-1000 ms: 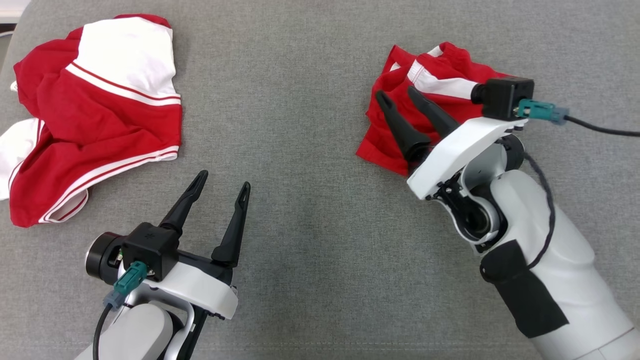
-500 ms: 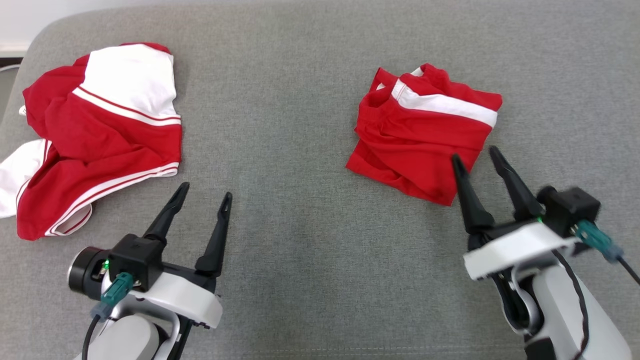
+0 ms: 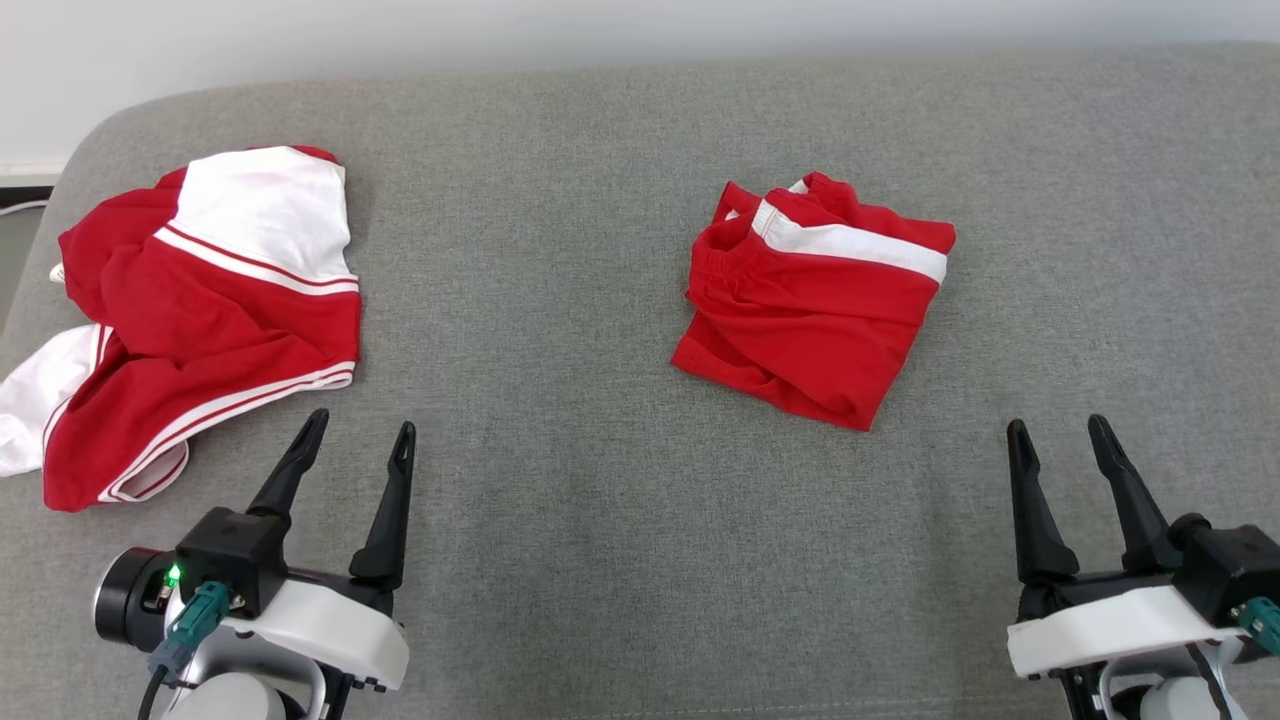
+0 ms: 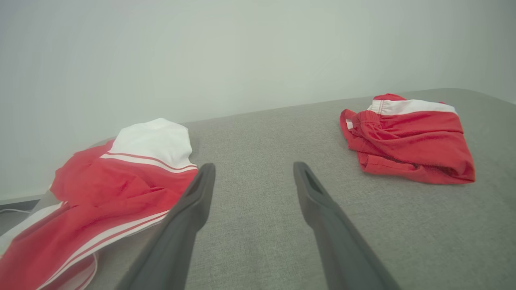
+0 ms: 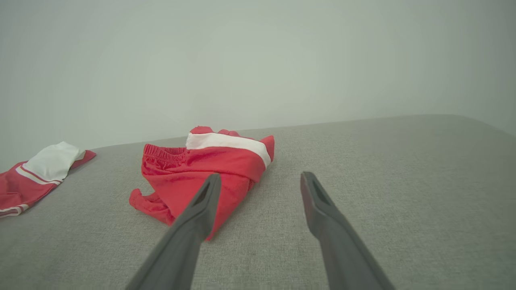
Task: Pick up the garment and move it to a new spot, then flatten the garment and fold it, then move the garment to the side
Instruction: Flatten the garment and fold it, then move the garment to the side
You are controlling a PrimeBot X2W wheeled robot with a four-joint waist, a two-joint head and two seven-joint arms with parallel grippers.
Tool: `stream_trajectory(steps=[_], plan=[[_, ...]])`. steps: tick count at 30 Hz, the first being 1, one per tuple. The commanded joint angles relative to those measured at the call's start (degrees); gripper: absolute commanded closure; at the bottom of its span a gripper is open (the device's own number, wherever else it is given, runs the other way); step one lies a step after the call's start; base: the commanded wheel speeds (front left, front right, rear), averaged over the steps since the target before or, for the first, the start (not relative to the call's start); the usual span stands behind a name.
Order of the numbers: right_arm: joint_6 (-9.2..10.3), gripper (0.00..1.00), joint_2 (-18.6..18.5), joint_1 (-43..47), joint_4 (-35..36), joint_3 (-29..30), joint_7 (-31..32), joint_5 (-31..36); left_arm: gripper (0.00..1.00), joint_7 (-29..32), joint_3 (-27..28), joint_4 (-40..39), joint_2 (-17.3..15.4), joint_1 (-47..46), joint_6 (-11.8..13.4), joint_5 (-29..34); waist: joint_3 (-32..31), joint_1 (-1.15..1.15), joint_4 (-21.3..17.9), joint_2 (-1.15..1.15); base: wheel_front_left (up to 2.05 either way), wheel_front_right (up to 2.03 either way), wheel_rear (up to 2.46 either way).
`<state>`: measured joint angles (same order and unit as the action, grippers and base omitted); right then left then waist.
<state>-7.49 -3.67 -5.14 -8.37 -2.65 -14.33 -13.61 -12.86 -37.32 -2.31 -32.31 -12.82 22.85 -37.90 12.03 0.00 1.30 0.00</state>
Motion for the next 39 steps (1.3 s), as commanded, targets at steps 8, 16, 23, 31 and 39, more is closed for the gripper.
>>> stream_trajectory(steps=[8, 16, 23, 31, 39], plan=[[0.00, 0.00, 0.40, 2.50, 2.77, -0.13, -0.66, 0.39, 0.00, -0.08, 3.05, -1.91, -2.76, 0.56, 1.66, -0.71, -0.74, 0.00, -0.23, 0.00, 0.00, 0.00, 0.00], [0.00, 0.00, 0.64, 1.79, 1.95, -0.33, -0.66, -1.00, 0.00, 0.33, 2.88, -2.79, -3.00, 0.44, 1.96, -0.69, 0.21, 0.00, -0.44, 0.00, 0.00, 0.00, 0.00], [0.00, 0.00, 0.35, -3.52, -3.26, -1.57, -0.66, -4.88, 0.00, 0.37, 2.82, -3.31, -3.10, -0.77, 1.50, -0.48, 2.19, 0.00, -0.39, 0.00, 0.00, 0.00, 0.00], [0.00, 0.00, -1.77, -14.48, -14.79, -5.66, 1.01, -12.70, 0.00, 0.06, 2.13, -2.61, -2.20, -3.26, -0.15, -0.05, 5.08, 0.00, 1.72, 0.00, 0.00, 0.00, 0.00], [0.00, 0.00, -1.40, -22.97, -24.20, -10.79, 4.76, -22.66, 0.00, -0.70, 2.09, -0.91, -0.98, -4.55, -1.31, 0.08, 6.74, 0.00, 3.87, 0.00, 0.00, 0.00, 0.00]])
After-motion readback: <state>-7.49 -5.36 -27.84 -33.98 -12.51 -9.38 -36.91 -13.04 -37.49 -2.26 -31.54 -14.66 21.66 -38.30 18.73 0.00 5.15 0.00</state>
